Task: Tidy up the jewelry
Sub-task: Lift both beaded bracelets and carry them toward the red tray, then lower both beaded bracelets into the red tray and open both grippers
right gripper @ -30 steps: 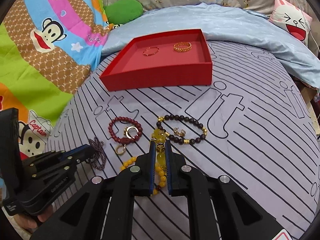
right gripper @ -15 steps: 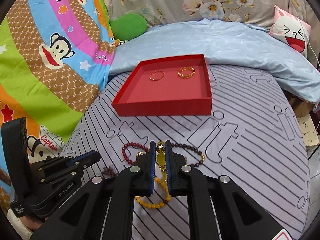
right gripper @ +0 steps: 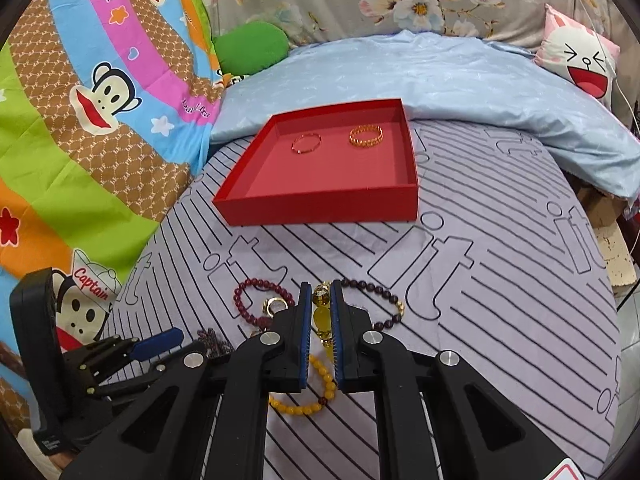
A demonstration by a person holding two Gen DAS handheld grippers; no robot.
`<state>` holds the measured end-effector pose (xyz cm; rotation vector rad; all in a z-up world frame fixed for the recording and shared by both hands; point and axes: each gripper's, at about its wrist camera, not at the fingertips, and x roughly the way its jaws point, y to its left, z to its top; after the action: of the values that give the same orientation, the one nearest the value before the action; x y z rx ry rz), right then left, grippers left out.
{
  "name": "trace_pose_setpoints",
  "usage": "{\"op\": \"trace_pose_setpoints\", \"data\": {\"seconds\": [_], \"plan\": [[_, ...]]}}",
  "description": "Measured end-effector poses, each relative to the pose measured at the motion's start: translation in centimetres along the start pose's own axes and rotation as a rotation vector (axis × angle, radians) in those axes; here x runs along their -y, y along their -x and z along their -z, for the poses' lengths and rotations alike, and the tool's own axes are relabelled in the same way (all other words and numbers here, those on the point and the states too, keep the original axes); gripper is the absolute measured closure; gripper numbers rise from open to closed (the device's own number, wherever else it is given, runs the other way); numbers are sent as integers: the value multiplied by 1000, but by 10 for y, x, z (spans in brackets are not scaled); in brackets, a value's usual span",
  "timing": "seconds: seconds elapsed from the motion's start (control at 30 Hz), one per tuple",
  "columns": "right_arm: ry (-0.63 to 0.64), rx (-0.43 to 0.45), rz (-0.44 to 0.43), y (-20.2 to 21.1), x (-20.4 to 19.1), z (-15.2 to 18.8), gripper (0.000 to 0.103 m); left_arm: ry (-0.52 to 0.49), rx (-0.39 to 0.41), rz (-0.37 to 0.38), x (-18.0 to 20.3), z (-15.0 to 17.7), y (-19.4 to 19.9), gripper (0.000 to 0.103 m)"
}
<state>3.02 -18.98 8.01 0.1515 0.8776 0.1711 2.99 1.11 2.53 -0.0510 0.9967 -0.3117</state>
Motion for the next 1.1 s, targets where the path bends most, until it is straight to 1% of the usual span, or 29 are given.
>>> {"op": "trace_pose_setpoints", "data": {"seconds": [0.13,0.27,0.33,0.37,0.43,0.47,0.57,0.87,0.97,1.1], "plan": [[0,-16,-4,-3,-2,7,94,17,-18,-6,-2,3,-11,69],[-3,-23,-6,-4,-2,10,94,25,-38,10,-2,5,-20,70],[-4,-24,-7,-4,-3,11,94,34,-42,16,-3,7,-23,73],[-4,-25,-7,-5,-3,11,94,32,-41,19,-3,7,-24,81],[-3,-26,-8,-5,-4,11,94,40,-46,34,-4,6,-24,87],[-3,-27,-9,-5,-4,11,94,43,-46,39,-5,5,-24,96],[-2,-26,-11,-5,-5,11,94,50,-50,65,-6,5,-23,100],[-1,-4,-12,2,-5,4,94,40,-22,82,-2,-4,-7,100],[4,16,-15,6,-5,-6,94,32,0,90,0,-14,3,100],[8,45,-17,7,-4,-26,94,-2,48,90,5,-41,15,100]]}}
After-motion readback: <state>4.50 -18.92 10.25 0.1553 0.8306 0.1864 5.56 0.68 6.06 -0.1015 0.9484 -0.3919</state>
